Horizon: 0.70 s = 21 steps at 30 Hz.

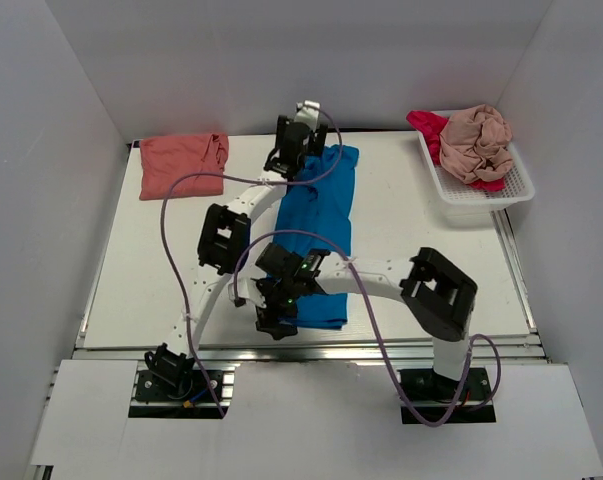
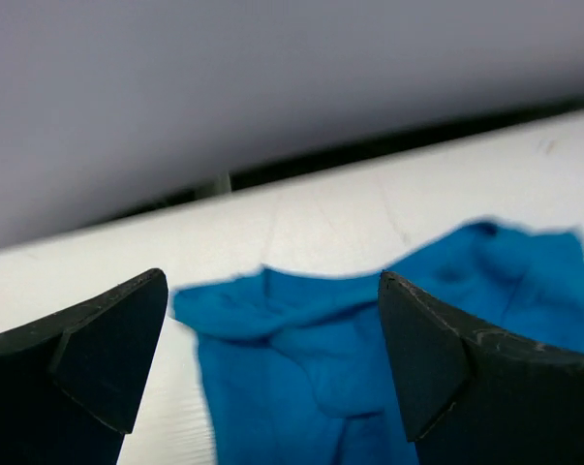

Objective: Fold and stack the t-shirts
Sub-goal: Rotate the tshirt 100 degrees

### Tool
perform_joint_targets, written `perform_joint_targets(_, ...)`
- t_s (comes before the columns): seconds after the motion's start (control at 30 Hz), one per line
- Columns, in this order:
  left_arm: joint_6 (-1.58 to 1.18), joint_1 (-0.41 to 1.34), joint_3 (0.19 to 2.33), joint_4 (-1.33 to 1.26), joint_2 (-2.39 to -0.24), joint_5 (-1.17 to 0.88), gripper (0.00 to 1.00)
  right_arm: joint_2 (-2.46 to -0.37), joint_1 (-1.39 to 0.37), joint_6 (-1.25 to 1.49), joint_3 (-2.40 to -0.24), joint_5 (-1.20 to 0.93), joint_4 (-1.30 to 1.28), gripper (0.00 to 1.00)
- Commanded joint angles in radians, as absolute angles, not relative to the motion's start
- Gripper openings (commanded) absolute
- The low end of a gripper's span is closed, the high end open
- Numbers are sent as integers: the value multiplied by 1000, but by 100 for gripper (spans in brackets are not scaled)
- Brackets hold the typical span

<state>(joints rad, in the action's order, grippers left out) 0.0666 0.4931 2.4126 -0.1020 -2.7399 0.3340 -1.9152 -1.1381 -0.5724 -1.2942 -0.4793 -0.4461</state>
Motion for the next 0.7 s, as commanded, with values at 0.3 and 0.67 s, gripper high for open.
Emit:
perform_joint_targets(0.3, 4, 285, 1636, 46, -1764, 151, 98, -1317, -860, -497, -938, -12, -106, 89)
perform_joint_targets(0.67, 161, 285, 867, 117, -1328, -216, 98, -1189, -687, -549, -675, -209, -123, 89)
